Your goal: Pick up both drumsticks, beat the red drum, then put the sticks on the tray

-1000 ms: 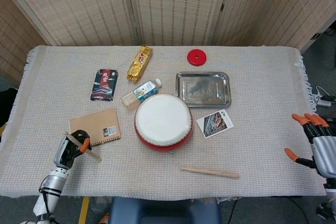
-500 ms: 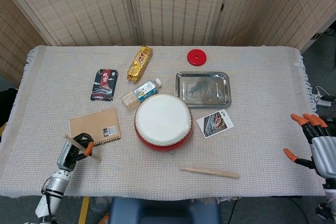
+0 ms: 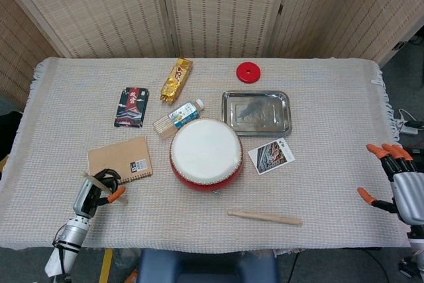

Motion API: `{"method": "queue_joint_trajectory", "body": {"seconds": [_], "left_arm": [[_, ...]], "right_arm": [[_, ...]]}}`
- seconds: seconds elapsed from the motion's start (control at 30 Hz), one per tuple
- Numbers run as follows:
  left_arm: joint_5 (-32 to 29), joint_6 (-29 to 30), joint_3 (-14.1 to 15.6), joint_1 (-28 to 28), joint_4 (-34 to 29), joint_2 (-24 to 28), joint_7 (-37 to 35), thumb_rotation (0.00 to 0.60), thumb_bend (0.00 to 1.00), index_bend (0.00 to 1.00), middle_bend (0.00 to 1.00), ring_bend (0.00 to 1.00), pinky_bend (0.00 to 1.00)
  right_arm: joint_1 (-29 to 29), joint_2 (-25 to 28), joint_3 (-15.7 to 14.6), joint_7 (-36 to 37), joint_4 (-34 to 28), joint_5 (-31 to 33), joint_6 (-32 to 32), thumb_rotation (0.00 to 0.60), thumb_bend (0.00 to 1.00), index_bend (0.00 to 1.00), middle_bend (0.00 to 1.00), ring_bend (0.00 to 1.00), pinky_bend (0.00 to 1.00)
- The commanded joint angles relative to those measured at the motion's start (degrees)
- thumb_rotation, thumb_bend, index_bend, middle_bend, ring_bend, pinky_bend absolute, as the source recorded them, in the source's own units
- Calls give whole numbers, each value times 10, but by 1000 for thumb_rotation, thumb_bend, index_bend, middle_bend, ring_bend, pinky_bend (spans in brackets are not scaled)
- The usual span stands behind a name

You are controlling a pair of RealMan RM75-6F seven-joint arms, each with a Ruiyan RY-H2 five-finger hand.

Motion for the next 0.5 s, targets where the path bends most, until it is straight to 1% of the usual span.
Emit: {"method": "queue_joint_trajectory", "body": {"seconds": [0.03,0.1,0.17,0.23,0.33,0.43,0.5], "left_arm": [[3,5,2,0,0,1,7,582,254,401,712,641,691],[4,10,1,1,-2,0,12,582,253,402,711,638,691],[0,14,-1,3,-2,-3,22,585,252,443,723,645,697],[-6,16,-4,4,0,-8,36,593,252,523,759,679,720],[-14,17,-6,6,2,-15,54,600,254,616,810,730,756],[-16,21,-6,7,5,-21,66,600,253,669,846,761,778],[-13,27,-5,9,9,-26,78,600,254,704,878,792,810]], "right_arm": [[-1,0,0,-2,0,0,1,600,124,152,183,28,115],[-1,-1,0,-6,0,0,2,600,124,152,183,28,115],[-2,-1,0,-5,-1,-1,3,600,124,152,183,28,115],[-2,0,0,-3,-1,-2,5,600,124,152,183,28,115],[-4,1,-1,-1,-1,-2,8,600,124,152,183,28,115],[-5,2,-1,1,-1,-3,10,600,123,152,183,28,115],[-6,2,-1,1,-1,-4,11,600,124,152,183,28,115]]}}
